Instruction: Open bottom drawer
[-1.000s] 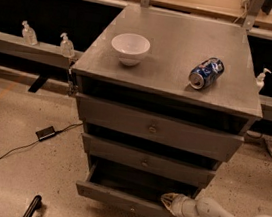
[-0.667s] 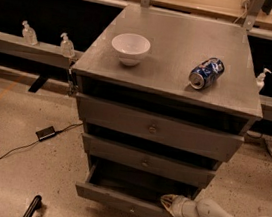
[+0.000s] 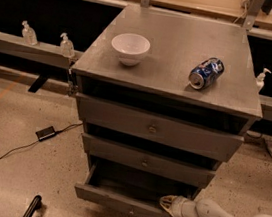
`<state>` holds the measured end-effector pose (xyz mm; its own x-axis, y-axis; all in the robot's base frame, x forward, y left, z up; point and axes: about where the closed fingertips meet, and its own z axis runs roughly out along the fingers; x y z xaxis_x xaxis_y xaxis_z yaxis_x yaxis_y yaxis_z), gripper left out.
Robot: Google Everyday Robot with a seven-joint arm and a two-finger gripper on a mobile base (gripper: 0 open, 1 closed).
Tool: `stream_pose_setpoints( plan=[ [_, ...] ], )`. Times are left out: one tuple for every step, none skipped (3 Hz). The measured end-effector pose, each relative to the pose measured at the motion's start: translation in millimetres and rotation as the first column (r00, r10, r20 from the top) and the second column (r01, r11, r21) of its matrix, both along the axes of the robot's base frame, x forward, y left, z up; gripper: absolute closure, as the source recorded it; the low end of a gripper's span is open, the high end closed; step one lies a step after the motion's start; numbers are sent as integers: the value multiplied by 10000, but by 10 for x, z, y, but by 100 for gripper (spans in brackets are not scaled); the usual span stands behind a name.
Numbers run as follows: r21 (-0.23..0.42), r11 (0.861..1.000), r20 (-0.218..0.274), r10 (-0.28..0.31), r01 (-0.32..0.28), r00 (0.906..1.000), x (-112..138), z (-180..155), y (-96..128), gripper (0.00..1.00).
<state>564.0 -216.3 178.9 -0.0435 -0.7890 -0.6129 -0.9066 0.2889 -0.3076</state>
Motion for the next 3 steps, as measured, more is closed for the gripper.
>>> stream_pose_setpoints(
  plan=[
    [-203, 9998, -285, 68, -74, 9996, -2, -64, 30, 100],
    [-260, 9996, -333, 93, -102, 9994, 3, -77, 39, 100],
    [-983, 9939, -977, 397, -494, 9944, 77, -240, 157, 100]
  ],
)
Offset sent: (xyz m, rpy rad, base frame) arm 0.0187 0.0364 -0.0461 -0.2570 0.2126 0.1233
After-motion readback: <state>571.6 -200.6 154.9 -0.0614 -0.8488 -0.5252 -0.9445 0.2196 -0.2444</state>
